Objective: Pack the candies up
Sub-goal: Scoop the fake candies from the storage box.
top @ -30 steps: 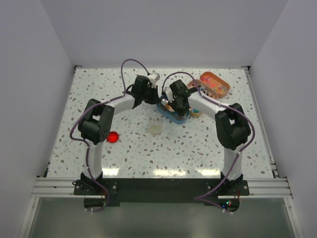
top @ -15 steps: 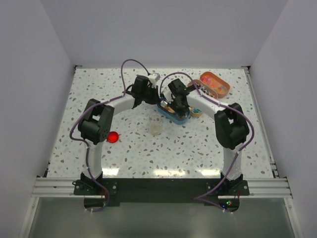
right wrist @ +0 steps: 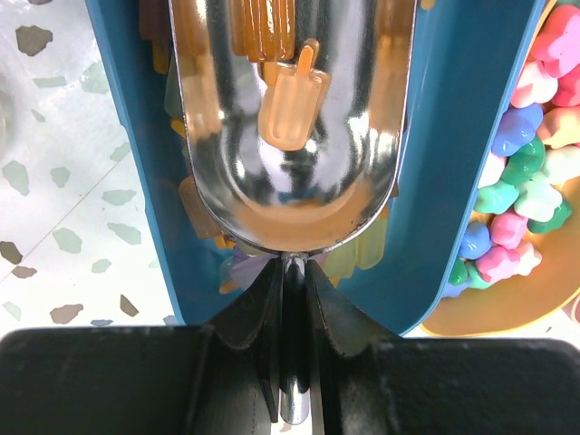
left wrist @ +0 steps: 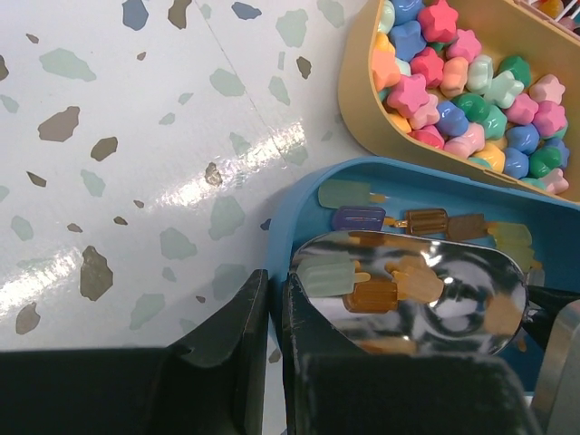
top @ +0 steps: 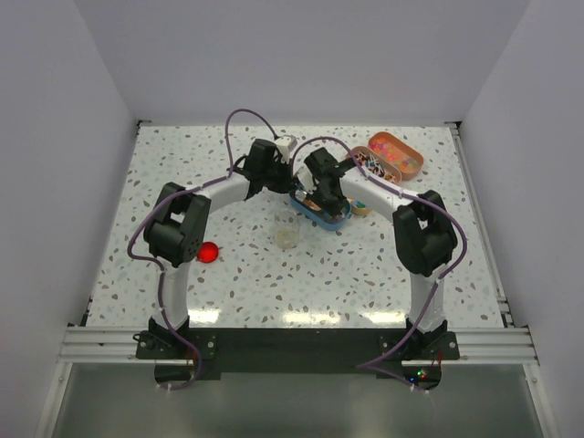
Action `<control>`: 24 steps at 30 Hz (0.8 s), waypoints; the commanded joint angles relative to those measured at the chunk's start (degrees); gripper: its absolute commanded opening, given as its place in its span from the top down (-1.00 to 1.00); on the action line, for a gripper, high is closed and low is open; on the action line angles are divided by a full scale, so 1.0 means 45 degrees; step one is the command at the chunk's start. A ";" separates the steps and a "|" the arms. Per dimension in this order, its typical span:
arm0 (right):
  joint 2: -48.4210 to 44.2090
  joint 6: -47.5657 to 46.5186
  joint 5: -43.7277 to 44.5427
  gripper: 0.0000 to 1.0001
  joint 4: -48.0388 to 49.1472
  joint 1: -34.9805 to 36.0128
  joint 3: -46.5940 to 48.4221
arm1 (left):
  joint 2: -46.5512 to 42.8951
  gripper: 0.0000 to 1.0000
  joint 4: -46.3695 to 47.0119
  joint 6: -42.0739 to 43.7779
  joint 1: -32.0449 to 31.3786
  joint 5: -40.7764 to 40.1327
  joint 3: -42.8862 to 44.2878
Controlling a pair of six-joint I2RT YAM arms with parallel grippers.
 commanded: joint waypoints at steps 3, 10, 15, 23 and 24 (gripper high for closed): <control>-0.0215 0.0408 -0.0385 1.00 0.0650 -0.0080 -0.0058 | -0.0737 1.00 0.1064 -0.0274 -0.0024 0.0469 0.0456; 0.0039 0.0683 -0.0091 1.00 0.1179 -0.0510 -0.0176 | -0.0542 0.83 0.1377 -0.0547 -0.0024 0.0489 0.0416; 0.0293 0.0585 -0.0130 1.00 0.1374 -0.0569 -0.0488 | -0.0522 0.62 0.1592 -0.0782 -0.0004 0.0489 0.0202; 0.0177 0.0566 -0.0208 1.00 0.1453 -0.0569 -0.0625 | -0.0814 0.35 0.1807 -0.1113 0.0152 0.0509 -0.0091; 0.0099 0.0566 -0.0228 1.00 0.1434 -0.0569 -0.0606 | -0.0873 0.30 0.1865 -0.1133 0.0171 0.0509 -0.0130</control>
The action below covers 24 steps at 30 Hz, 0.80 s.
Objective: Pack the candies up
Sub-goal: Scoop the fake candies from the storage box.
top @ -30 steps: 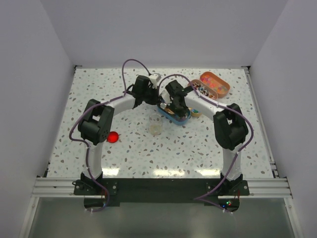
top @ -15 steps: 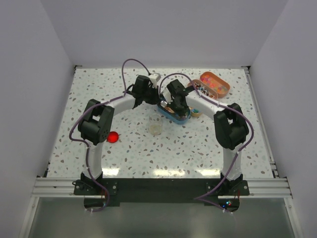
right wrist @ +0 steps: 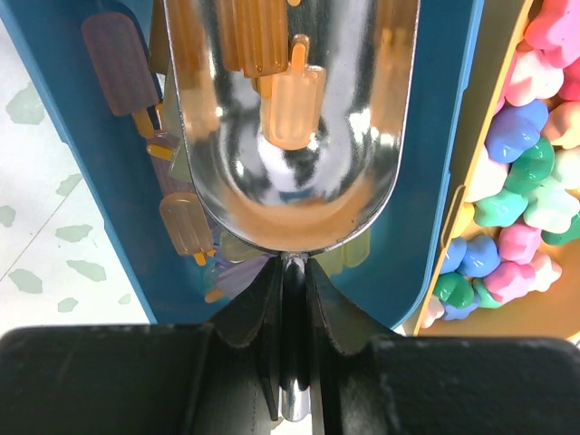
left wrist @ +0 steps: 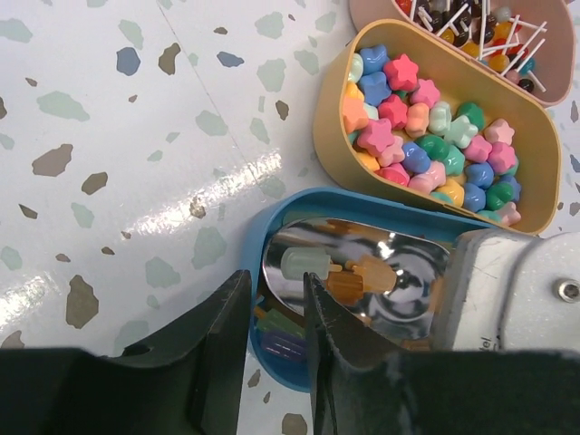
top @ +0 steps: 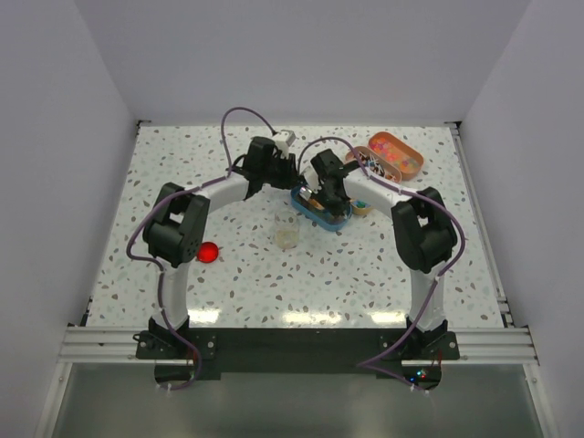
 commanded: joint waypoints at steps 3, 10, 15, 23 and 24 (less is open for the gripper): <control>-0.0573 0.0138 -0.0102 1.00 0.0268 -0.0020 0.0041 | -0.1258 0.20 0.0982 -0.0483 0.0264 0.0105 -0.0331; -0.1745 0.0333 -0.0024 1.00 0.0033 -0.0020 -0.0096 | -0.2683 -0.05 0.1002 -0.1050 0.1044 -0.0323 -0.1306; -0.2642 0.0587 0.0307 1.00 -0.0493 -0.0020 -0.0213 | -0.4011 -0.34 0.0010 -0.0855 0.1475 -0.0948 -0.1659; -0.4478 0.1192 0.0484 1.00 -0.2384 0.0194 0.0001 | -0.6742 -0.91 -0.2005 0.0667 0.1788 -0.3408 -0.2321; -0.4616 0.1232 0.0561 1.00 -0.2640 0.0407 0.0021 | -0.7038 -0.99 -0.2257 0.0804 0.1788 -0.3585 -0.2458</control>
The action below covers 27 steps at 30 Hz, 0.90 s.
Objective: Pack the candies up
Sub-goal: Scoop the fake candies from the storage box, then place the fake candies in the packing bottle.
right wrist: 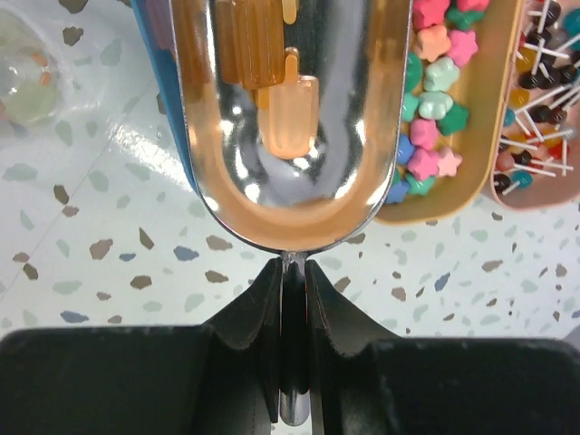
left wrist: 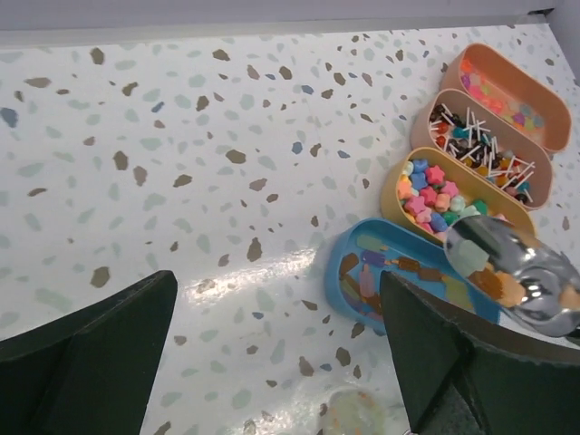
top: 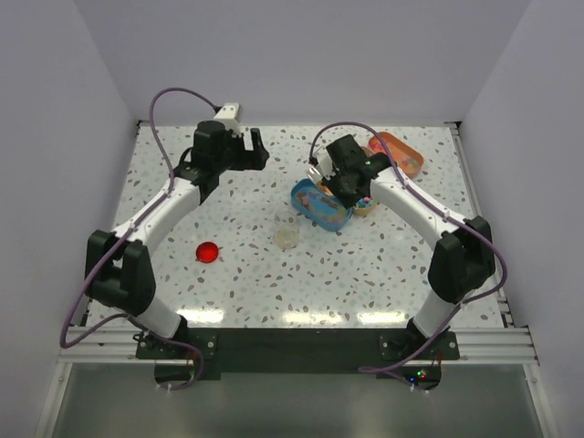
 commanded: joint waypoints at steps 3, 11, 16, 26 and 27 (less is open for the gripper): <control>-0.1355 0.0611 0.1005 1.00 -0.2267 0.0979 0.0445 | -0.2216 -1.00 -0.1298 0.1439 0.0093 -0.2663 -0.1039; -0.1747 0.0553 0.2529 1.00 -0.4961 0.2698 0.1518 | -0.4716 -1.00 -0.1888 0.2572 0.0073 -0.4871 -0.2601; -0.1239 0.0279 0.2921 1.00 -0.6018 0.3265 0.2688 | -0.5322 -1.00 -0.1652 0.3099 0.0093 -0.6180 -0.2895; 0.0362 0.0181 0.4287 1.00 -0.7444 0.4905 0.4077 | -0.5596 -1.00 -0.1125 0.3647 0.0093 -0.7451 -0.3325; 0.0479 0.0181 0.4405 1.00 -0.7523 0.5004 0.4155 | -0.5616 -1.00 -0.1086 0.3666 0.0093 -0.7490 -0.3325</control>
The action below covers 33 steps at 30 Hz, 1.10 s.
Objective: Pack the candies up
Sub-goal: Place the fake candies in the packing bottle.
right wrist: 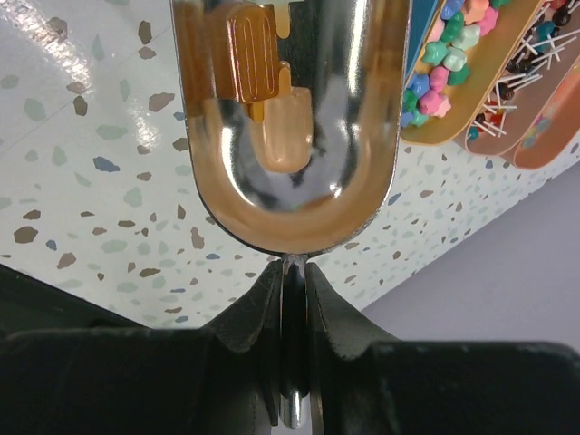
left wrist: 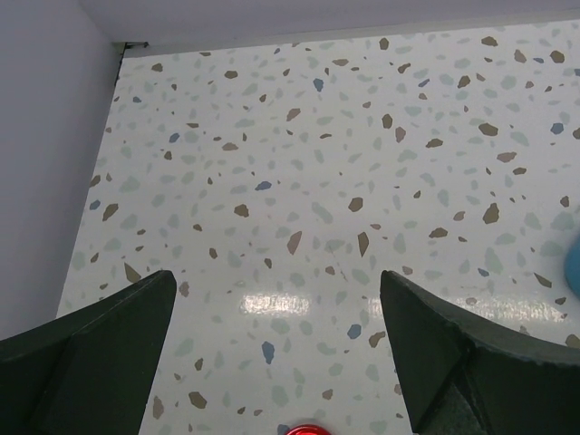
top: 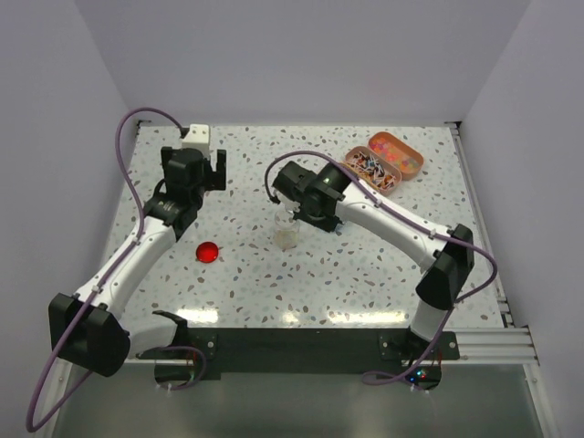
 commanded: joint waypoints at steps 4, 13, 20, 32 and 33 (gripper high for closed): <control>0.0574 -0.0120 0.1611 1.00 -0.1438 0.0727 0.0752 | -0.0477 -1.00 0.0716 0.0481 0.0078 -0.0832 -0.0125; 0.1082 -0.0178 0.3466 1.00 -0.1908 0.1801 0.0283 | -0.0458 -1.00 0.0755 0.0520 0.0078 -0.0910 -0.0164; 0.1024 -0.0237 0.4423 1.00 -0.2123 0.2231 -0.0380 | -0.0341 -1.00 0.0775 0.0520 0.0078 -0.0891 -0.0164; 0.0750 -0.0627 0.6375 1.00 -0.2045 0.2602 -0.1514 | -0.0243 -1.00 0.0775 0.0559 0.0078 -0.0891 -0.0164; 0.0731 -0.0647 0.6493 1.00 -0.2025 0.2641 -0.1495 | -0.0224 -1.00 0.0794 0.0578 0.0059 -0.0891 -0.0183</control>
